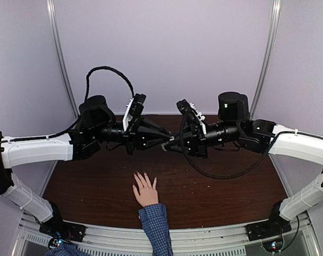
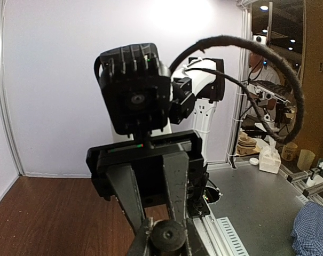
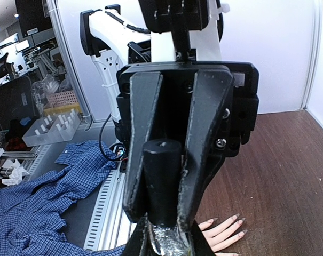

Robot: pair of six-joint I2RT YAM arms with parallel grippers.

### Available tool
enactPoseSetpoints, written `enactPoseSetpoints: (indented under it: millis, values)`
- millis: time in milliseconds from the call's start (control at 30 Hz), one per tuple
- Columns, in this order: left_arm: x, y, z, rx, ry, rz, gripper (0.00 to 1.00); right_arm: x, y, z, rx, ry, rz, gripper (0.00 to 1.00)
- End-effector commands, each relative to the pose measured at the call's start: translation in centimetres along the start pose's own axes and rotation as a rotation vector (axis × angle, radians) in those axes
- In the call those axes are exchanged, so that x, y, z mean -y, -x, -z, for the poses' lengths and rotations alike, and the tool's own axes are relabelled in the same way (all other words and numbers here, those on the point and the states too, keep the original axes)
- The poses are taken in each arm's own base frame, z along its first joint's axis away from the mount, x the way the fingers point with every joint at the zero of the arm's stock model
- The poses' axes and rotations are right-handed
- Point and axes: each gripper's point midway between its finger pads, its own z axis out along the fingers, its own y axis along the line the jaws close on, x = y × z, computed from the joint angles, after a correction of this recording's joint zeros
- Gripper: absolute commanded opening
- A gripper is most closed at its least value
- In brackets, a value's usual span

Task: Paint the nails
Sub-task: Unscrew the cap of the nail polish bottle.

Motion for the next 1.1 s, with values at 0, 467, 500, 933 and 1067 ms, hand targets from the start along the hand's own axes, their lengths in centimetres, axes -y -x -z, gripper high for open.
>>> enactPoseSetpoints:
  millis: [0,467,500,933,1067]
  values:
    - [-2.0,0.5,0.0,0.002,0.114,0.011,0.0,2.2,1.7,0.7,0.057,-0.141,0.057,0.0]
    - [-5.4,0.0,0.6,0.012,0.305,0.043,0.0,5.8,1.8,0.7,0.084,-0.322,0.052,0.0]
    - [-5.8,-0.1,0.7,0.014,0.328,0.046,0.0,6.1,1.7,0.7,0.082,-0.338,0.05,0.0]
    - [-10.0,-1.0,2.0,0.037,0.57,0.095,0.0,9.7,0.4,0.9,0.06,-0.57,0.076,0.0]
    - [-11.7,-1.5,2.6,0.062,0.671,0.123,0.0,10.9,0.4,1.1,0.072,-0.651,0.078,0.0]
